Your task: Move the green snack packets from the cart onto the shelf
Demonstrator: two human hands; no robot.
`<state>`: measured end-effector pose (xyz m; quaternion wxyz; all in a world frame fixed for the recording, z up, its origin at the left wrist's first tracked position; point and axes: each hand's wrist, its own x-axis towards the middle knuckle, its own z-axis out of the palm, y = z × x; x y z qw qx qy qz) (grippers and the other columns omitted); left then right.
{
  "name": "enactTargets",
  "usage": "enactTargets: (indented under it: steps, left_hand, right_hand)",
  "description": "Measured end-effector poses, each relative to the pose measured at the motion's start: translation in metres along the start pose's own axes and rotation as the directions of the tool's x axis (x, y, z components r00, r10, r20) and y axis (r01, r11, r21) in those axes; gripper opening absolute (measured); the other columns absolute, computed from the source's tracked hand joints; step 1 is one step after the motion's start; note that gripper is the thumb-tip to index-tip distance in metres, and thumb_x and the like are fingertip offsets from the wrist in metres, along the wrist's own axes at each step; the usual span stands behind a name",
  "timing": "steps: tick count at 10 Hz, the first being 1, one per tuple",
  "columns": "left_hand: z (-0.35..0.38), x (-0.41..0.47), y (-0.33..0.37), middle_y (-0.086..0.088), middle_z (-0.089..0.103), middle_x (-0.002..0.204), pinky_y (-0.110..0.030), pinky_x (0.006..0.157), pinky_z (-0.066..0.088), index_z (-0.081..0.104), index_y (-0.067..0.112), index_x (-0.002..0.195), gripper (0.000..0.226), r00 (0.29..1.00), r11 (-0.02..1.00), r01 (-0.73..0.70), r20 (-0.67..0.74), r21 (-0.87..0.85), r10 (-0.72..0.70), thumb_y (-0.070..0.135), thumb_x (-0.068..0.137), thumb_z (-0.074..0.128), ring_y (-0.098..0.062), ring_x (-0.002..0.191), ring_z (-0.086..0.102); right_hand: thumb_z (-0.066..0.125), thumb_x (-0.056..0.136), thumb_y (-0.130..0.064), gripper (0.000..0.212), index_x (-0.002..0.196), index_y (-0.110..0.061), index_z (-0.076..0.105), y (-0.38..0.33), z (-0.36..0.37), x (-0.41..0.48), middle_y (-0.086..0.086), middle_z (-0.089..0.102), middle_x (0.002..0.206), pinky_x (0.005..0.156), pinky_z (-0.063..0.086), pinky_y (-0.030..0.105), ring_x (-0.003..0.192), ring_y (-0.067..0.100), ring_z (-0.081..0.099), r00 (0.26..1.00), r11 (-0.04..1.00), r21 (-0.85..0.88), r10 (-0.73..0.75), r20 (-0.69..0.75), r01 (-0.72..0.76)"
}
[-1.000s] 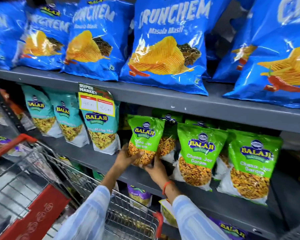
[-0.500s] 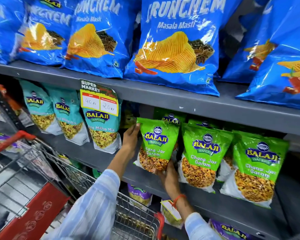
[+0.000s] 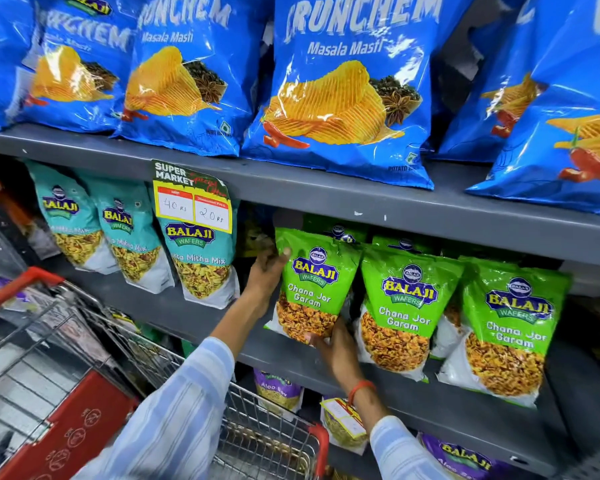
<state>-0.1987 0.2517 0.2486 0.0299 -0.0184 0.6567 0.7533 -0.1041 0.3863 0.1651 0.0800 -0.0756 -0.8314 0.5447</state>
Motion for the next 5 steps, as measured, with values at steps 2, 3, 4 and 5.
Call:
enactTargets:
  steps: [2,3,4,5]
  left_hand:
    - [-0.011,-0.033,-0.049,-0.012,0.064,0.120,-0.024,0.082,0.055,0.050,0.011,0.118,0.054,0.990,0.969,-0.014,0.143,0.247,-0.022,0.032,0.073,0.071,-0.020,0.104,0.064]
    - [-0.014,-0.029,-0.054,-0.012,0.064,0.120,-0.021,0.081,0.056,0.051,0.011,0.119,0.060,0.994,0.961,-0.027,0.106,0.275,-0.002,0.037,0.069,0.073,-0.019,0.104,0.063]
    - [-0.012,-0.036,-0.049,-0.012,0.065,0.116,-0.040,0.090,0.055,0.054,0.014,0.113,0.057,0.999,0.949,-0.018,0.054,0.313,0.001,0.042,0.068,0.074,-0.022,0.101,0.063]
    - [0.002,-0.069,-0.041,-0.020,0.065,0.113,-0.041,0.085,0.049,0.043,0.011,0.123,0.065,0.993,0.855,-0.039,-0.078,0.517,0.093,0.041,0.072,0.070,-0.037,0.103,0.062]
  right_hand:
    - [0.069,0.078,-0.017,0.067,0.133,-0.005,0.032,-0.005,0.002,-0.001,0.016,0.049,0.136,0.103,0.037,0.036,0.126,0.028,0.046,0.999,0.998,-0.043,0.039,0.031,-0.038]
    - [0.072,0.075,-0.020,0.068,0.131,-0.006,0.035,-0.010,-0.002,0.002,0.016,0.053,0.133,0.098,0.039,0.032,0.123,0.028,0.050,0.997,0.997,-0.042,0.073,0.040,-0.071]
    - [0.073,0.074,-0.023,0.067,0.128,-0.006,0.038,-0.018,-0.007,-0.008,0.015,0.056,0.128,0.090,0.040,0.026,0.118,0.028,0.053,0.995,0.995,-0.057,0.083,0.048,-0.080]
    - [0.068,0.079,-0.024,0.049,0.118,-0.004,0.046,-0.031,-0.035,-0.020,0.019,0.062,0.118,0.079,0.042,0.024,0.107,0.030,0.058,0.996,0.986,-0.151,0.077,0.052,-0.068]
